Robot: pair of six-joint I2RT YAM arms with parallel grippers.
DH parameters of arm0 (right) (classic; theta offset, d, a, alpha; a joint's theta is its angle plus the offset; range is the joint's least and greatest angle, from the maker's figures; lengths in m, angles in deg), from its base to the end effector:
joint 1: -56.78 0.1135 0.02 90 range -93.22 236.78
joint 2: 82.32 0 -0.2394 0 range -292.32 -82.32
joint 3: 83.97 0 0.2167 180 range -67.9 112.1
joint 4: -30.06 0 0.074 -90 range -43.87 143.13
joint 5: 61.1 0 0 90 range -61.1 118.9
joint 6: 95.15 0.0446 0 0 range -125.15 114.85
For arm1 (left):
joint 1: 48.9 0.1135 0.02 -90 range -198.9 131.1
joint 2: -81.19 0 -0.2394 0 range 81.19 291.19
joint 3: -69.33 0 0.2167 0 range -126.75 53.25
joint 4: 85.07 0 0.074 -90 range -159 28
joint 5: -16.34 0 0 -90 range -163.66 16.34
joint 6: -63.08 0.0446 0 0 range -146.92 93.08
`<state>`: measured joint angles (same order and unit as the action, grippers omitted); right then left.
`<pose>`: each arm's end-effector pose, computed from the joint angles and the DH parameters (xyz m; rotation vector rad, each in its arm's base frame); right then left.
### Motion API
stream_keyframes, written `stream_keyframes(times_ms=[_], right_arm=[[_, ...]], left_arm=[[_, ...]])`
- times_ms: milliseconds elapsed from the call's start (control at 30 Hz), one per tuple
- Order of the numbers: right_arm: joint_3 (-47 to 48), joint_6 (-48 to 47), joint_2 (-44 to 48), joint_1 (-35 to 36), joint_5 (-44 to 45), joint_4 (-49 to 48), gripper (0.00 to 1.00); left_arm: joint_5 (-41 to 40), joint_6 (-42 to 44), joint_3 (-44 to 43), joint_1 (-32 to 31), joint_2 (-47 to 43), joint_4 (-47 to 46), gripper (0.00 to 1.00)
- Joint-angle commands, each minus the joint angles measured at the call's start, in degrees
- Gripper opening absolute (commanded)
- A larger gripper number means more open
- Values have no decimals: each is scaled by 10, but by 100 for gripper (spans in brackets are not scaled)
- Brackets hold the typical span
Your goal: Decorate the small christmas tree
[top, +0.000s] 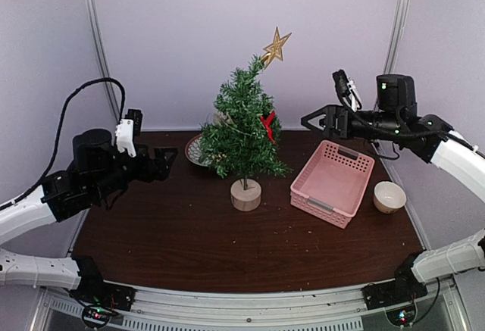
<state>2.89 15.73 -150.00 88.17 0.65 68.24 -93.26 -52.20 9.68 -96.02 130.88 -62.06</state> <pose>0.1946 0.1435 0.3693 -0.5354 1.9398 1.0698 0.1413 -0.1302 0.3073 0.0988 1.8225 -0.5967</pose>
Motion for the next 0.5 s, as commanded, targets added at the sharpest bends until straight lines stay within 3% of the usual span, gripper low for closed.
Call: stream_keyframes(times_ms=[0,200,467], right_arm=[[-46,-31,26,-35,13,16,100],[-135,-50,72,-68,22,1,100],[-295,-47,106,-66,5,-89,99]], left_arm=[[48,-33,-55,81,23,117,97],[172,-75,-90,205,104,171,97],[173,-90,-34,212,160,154,97]])
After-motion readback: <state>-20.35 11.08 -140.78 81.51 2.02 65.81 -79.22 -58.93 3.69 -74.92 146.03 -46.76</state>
